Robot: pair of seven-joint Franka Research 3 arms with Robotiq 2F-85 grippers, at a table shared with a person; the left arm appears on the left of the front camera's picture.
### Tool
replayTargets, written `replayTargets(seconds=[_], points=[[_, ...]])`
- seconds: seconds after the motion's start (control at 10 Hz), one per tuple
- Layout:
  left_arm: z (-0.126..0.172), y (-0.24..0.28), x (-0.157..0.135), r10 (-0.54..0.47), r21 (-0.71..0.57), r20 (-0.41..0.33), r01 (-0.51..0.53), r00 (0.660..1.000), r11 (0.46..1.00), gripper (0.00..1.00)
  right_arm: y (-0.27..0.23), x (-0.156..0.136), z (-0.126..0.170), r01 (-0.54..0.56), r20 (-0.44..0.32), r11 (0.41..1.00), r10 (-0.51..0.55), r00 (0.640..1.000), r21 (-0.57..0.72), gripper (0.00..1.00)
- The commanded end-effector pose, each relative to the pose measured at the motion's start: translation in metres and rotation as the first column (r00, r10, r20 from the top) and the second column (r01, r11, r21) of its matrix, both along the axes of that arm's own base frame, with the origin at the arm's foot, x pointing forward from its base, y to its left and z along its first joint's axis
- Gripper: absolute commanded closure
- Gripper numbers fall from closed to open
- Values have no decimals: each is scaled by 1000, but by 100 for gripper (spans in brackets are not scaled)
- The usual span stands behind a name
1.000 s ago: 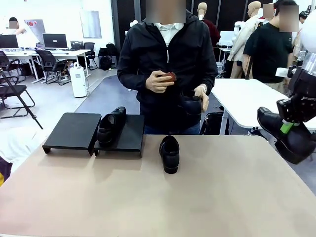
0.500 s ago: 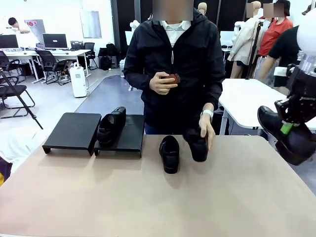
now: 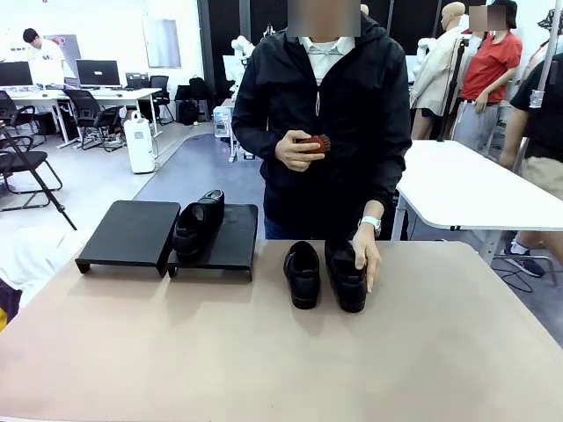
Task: Organize the shoes by placing them on the stand.
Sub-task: Pick up one Shoe and place it in the middle of the table.
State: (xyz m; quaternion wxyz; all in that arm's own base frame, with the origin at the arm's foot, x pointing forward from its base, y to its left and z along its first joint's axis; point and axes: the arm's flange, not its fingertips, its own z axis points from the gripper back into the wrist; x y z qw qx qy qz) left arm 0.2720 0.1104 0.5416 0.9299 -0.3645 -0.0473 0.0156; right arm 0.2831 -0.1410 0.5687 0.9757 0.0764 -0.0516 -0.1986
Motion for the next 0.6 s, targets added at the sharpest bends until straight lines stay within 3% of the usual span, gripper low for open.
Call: replayTargets(seconds=[0.0, 0.2, 0.5], points=[[2, -1, -1, 4, -12, -7, -4, 1000, 1000, 0, 24, 1, -7, -43, 30, 999, 44, 999, -26, 100], [2, -1, -1, 4, -12, -7, -4, 1000, 1000, 0, 54, 16, -10, -111, 14, 992, 112, 994, -57, 100], [2, -1, -1, 4, -12, -7, -4, 1000, 1000, 0, 181, 42, 0, -133, -9, 984, 133, 991, -115, 100]])
